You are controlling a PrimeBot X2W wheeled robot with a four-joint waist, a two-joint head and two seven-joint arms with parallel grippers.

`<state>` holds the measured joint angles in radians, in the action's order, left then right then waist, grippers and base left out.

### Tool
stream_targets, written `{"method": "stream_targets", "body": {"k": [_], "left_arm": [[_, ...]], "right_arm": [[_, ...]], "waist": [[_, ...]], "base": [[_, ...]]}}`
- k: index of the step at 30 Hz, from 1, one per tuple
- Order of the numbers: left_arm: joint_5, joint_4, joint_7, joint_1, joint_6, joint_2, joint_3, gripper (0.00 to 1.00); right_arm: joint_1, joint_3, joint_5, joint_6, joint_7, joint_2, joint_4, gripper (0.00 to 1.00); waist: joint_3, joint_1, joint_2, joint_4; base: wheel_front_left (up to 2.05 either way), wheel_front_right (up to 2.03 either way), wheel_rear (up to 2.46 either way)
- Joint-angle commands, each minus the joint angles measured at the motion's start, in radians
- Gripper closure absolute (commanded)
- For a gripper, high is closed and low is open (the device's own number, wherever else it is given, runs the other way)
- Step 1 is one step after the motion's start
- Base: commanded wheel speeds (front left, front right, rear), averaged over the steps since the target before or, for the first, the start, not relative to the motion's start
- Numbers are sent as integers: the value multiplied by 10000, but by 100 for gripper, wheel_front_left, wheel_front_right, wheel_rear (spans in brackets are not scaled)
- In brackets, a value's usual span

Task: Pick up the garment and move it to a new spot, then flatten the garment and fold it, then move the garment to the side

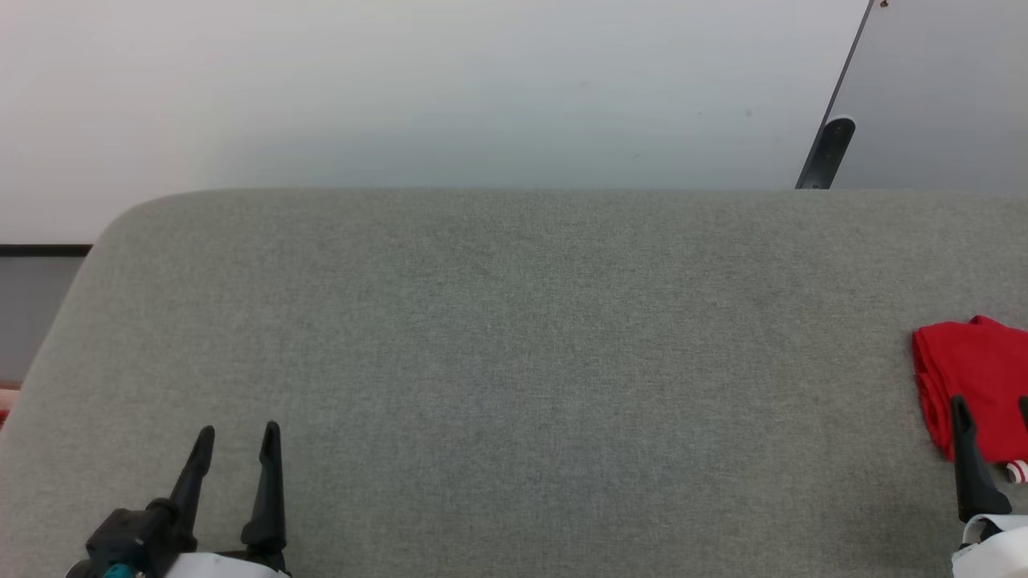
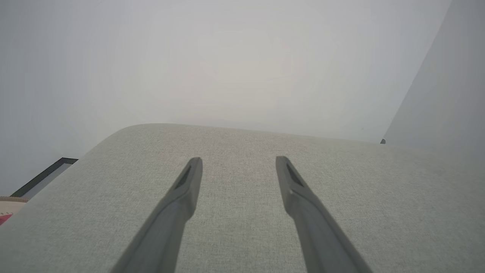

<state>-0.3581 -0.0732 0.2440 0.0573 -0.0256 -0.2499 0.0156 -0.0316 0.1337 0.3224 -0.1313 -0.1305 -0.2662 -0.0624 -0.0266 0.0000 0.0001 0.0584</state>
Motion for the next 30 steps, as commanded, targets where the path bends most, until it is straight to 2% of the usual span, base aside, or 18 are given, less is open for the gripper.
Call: {"method": "stream_targets", "body": {"k": [1,22,23,27,30], "left_arm": [[47,0,44,-115,38,-20,17,0],[53,35,148,-186,-6,-78,99,0],[57,2,117,-152,-2,-55,117,100],[38,-335,99,5,-5,131,183,100],[-437,-444,-53,-53,-46,223,117,100]], "right_arm": [[121,11,-30,11,2,-3,-28,0],[215,-160,-29,11,-36,-88,-11,0],[196,-142,0,0,-15,-69,-29,100],[114,-177,19,0,4,175,-375,100],[168,-157,503,0,116,273,-488,100]], "waist": [[-29,0,-1,-4],[-112,0,-1,1],[-113,0,-1,2],[-114,0,-1,2],[-107,0,-1,-11]], "base": [[0,0,0],[0,0,0],[0,0,0],[0,0,0],[0,0,0]]}}
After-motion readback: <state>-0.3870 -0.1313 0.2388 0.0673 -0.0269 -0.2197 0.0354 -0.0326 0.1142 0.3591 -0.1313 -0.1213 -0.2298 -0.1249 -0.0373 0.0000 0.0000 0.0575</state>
